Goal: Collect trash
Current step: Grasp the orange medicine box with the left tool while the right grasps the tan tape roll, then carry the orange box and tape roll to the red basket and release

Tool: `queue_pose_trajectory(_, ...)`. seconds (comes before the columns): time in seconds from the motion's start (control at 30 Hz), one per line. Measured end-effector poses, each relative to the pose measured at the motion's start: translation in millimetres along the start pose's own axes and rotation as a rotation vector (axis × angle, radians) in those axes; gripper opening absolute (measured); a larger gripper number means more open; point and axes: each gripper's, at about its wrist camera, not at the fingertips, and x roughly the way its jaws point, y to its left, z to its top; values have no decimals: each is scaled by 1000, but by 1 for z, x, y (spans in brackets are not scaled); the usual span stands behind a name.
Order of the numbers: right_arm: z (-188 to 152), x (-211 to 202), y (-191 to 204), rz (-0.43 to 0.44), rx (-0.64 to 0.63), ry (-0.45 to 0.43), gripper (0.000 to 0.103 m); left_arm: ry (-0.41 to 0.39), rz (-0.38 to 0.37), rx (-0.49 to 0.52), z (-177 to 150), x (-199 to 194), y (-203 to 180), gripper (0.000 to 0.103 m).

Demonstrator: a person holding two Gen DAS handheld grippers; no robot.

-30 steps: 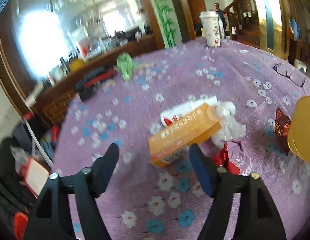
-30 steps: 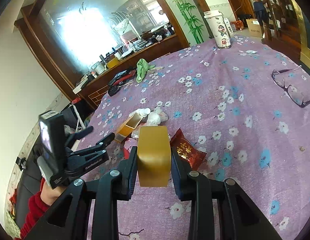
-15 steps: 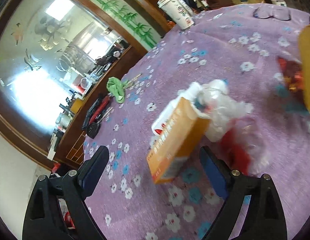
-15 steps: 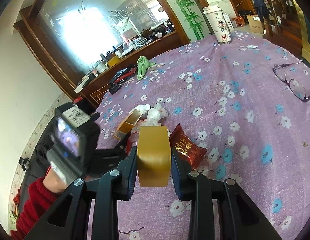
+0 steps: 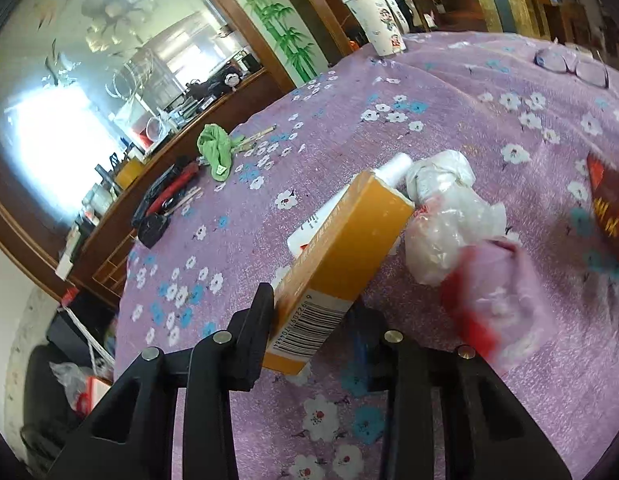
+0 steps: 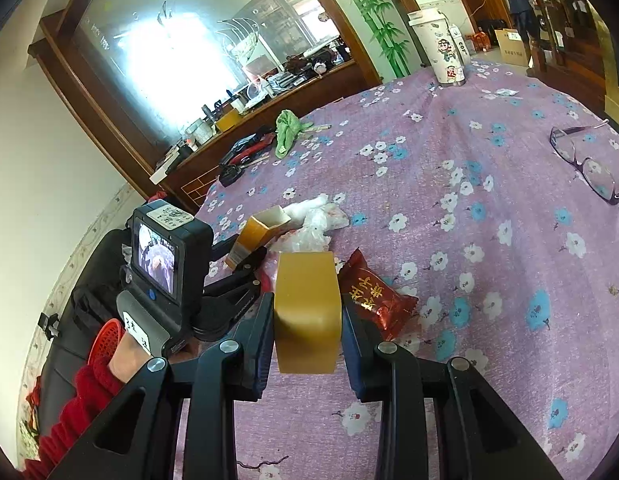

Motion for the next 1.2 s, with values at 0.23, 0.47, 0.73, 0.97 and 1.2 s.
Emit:
queue_pose_trajectory(0.23, -3, -6, 9, -8, -18, -10, 33, -3, -134, -162, -13, -32, 20, 22)
queue_pose_trajectory(0.47, -11, 1, 29, 2, -56, 11, 33, -39, -226, -310, -46, -77, 33, 22)
queue_pose_trajectory(0.73, -21, 4, 46, 5, -93, 25, 33, -47, -230, -438, -89, -121, 36, 22)
queue_pose_trajectory(0.97, -28, 8, 60, 3, -129, 43, 33, -63, -193, -490, -112, -144, 36, 22)
queue_pose_trajectory(1.2, -37, 12, 74, -11, -161, 60, 33, -84, -180, -510, -120, -155, 40, 22)
